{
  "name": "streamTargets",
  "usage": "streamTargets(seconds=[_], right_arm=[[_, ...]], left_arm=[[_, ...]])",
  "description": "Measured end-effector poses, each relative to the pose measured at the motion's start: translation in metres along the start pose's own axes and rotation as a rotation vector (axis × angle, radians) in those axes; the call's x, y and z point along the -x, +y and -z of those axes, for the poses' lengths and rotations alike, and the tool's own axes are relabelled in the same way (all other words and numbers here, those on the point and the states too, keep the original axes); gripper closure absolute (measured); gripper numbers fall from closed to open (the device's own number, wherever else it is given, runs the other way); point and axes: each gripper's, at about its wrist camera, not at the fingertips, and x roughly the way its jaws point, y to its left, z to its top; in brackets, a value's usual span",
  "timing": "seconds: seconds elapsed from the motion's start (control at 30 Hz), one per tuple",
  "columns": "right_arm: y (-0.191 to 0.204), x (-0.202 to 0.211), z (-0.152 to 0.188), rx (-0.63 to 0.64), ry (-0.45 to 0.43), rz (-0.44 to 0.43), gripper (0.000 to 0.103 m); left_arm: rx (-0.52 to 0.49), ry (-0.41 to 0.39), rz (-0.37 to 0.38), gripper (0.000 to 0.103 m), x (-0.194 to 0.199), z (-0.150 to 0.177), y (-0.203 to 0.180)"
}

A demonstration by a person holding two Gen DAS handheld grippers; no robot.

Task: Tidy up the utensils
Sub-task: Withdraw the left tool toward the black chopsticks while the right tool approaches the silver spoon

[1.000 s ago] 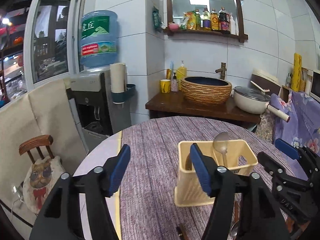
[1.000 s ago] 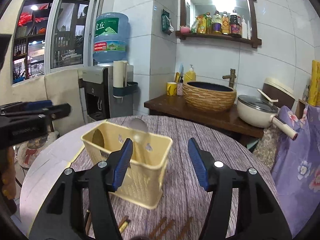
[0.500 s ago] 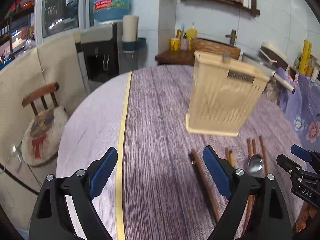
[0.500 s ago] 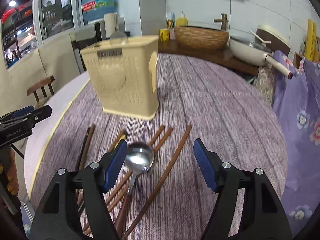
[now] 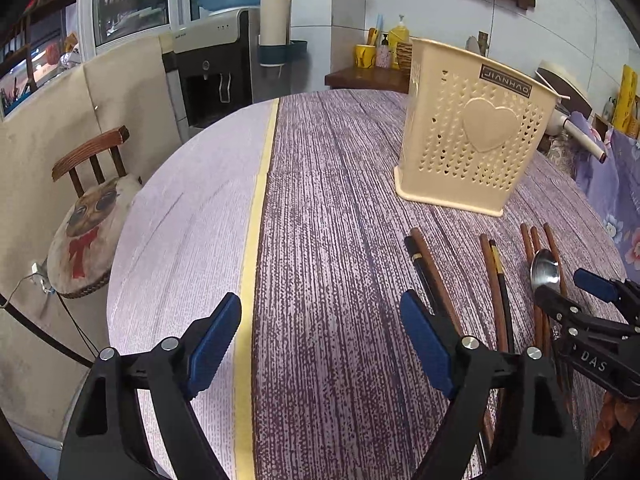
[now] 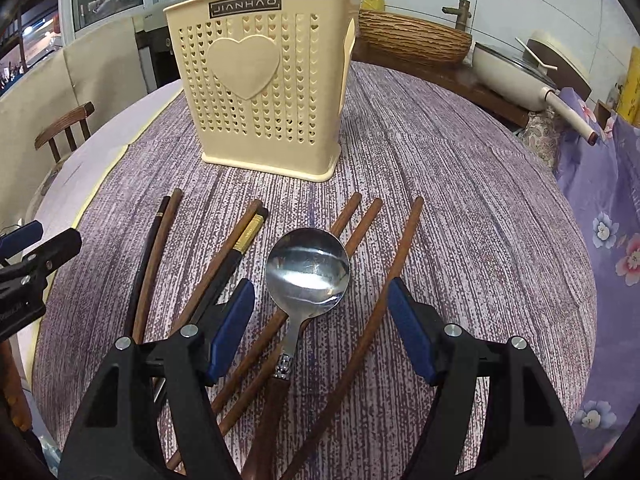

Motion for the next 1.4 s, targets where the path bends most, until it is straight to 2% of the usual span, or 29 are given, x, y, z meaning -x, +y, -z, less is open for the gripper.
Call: streamTargets(seconds=[0.4,0.53,0.6,0.73,0.97,1.03,1.33,1.4], right_arm=[[-0.001,-0.009,0.001,-0.013,0.016,0.013,0.034],[-0.002,-0.009,0.001,-0.01,0.014,0.014,0.034],[-0.003,-0.01,0.0,-0.011,0.016,0.012,0.034],[-0.003,-0.009,0.001,-0.009,0.013,0.014,0.035],[-0.003,-0.008,0.0,-0.012,0.011,0.008,0.035],[-0.002,-0.009,-0.001,-0.01,0.012,0.007,0.036],[0.003,-0.014,-0.006,-0.01,0.02,0.021,0.039],[0.003,-0.016,-0.007,-0.015,0.028,0.017,0.046]], left_arm=[[-0.066,0.045,0.069,0.031,-0.014,0.0,-0.034],[-0.091,0.073,0.059,0.035,-0.022,0.003,-0.044],[-0.083,0.087,0.079,0.036,-0.024,0.004,-0.045],[-0.087,0.091,0.057,0.037,-0.024,0.004,-0.046],[-0.048,0.121,0.086,0.038,-0.026,0.003,-0.033],[-0.061,0.122,0.069,0.038,-0.029,0.001,-0.036],[-0.067,0.144,0.04,0.055,-0.045,-0.018,-0.046],[-0.067,0.147,0.036,0.061,-0.047,-0.021,-0.046]])
